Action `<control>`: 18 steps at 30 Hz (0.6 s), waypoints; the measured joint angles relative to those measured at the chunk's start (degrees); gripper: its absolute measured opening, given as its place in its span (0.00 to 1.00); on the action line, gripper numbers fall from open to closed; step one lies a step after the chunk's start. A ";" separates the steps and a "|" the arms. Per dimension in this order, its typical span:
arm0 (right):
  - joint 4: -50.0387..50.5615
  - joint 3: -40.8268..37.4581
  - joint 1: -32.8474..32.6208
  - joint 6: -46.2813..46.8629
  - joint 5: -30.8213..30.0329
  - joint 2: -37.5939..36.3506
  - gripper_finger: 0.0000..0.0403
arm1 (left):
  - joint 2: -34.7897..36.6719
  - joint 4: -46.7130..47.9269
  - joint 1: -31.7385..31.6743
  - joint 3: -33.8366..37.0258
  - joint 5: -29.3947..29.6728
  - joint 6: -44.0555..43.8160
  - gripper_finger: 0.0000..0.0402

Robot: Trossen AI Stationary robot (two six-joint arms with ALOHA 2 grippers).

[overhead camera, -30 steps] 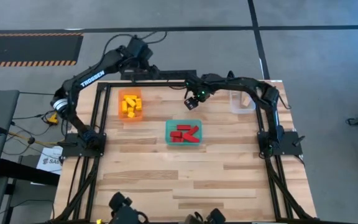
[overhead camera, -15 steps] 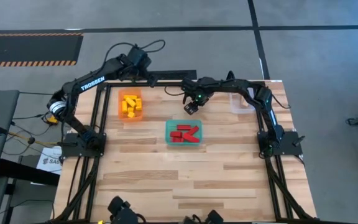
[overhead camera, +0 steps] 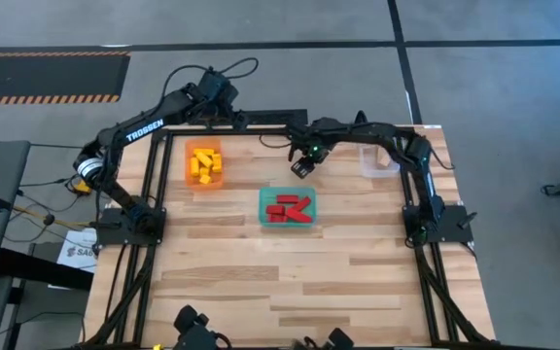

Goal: Sort & place blocks by color
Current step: Put the brown block into the transparent bin

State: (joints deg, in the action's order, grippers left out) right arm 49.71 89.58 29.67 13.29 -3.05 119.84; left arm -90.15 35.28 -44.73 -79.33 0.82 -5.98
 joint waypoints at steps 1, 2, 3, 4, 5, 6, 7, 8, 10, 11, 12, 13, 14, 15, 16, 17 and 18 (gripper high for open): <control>0.82 0.00 0.02 0.07 -0.06 -1.55 0.45 | -0.02 0.17 0.00 0.00 -0.40 -0.06 0.75; 1.48 0.02 0.04 0.12 -0.14 -3.21 0.46 | -0.02 0.15 0.02 0.00 -0.59 -0.09 0.75; 2.23 0.04 0.07 0.15 -0.37 -4.95 0.47 | -0.02 0.14 0.14 0.00 -0.58 -0.08 0.75; 3.27 0.06 0.14 0.22 -0.87 -6.63 0.48 | -0.02 0.13 0.27 0.00 -0.57 -0.04 0.75; 4.60 0.06 0.19 0.39 -1.64 -8.39 0.49 | -0.02 0.11 0.37 0.00 -0.57 0.12 0.75; 6.11 0.04 0.27 0.38 -2.77 -10.16 0.49 | -0.02 0.08 0.39 0.00 -0.61 0.19 0.75; 7.91 0.04 0.31 0.41 -3.99 -12.02 0.49 | -0.02 0.00 0.42 0.00 -0.80 0.21 0.75; 9.94 0.06 0.48 0.55 -5.09 -13.88 0.48 | -0.02 -0.16 0.44 0.00 -1.28 0.25 0.75; 14.61 0.09 1.20 0.60 -7.40 -17.21 0.46 | -0.02 -0.51 0.44 0.00 -2.00 0.28 0.75; 16.70 0.09 1.65 0.63 -8.12 -18.56 0.46 | -0.02 -0.72 0.44 0.00 -2.10 0.28 0.75; 18.89 0.09 2.07 1.04 -9.05 -19.80 0.46 | -0.02 -0.92 0.53 0.00 -2.22 0.28 0.75; 20.68 -0.14 2.64 1.64 -10.11 -21.06 0.46 | -0.02 -1.06 0.61 0.00 -2.50 0.26 0.75; 21.82 -0.91 3.13 2.14 -11.33 -22.67 0.46 | -0.04 -1.25 0.70 0.00 -2.70 0.26 0.75; 22.46 -2.24 3.67 2.79 -12.40 -24.37 0.47 | -0.04 -1.43 0.87 0.00 -3.14 0.24 0.75; 22.75 -4.12 4.49 3.43 -13.15 -26.17 0.48 | -0.04 -1.48 1.08 0.00 -3.57 0.25 0.75; 23.05 -6.39 5.43 4.13 -13.36 -28.05 0.49 | -0.04 -1.45 1.36 0.00 -3.65 0.24 0.75; 22.91 -9.19 6.51 4.76 -13.36 -29.96 0.49 | -0.04 -1.36 1.64 0.00 -3.65 0.24 0.75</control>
State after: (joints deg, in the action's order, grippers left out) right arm 72.62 80.39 36.18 18.05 -16.41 89.88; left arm -90.19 33.92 -43.09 -79.33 -2.83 -5.74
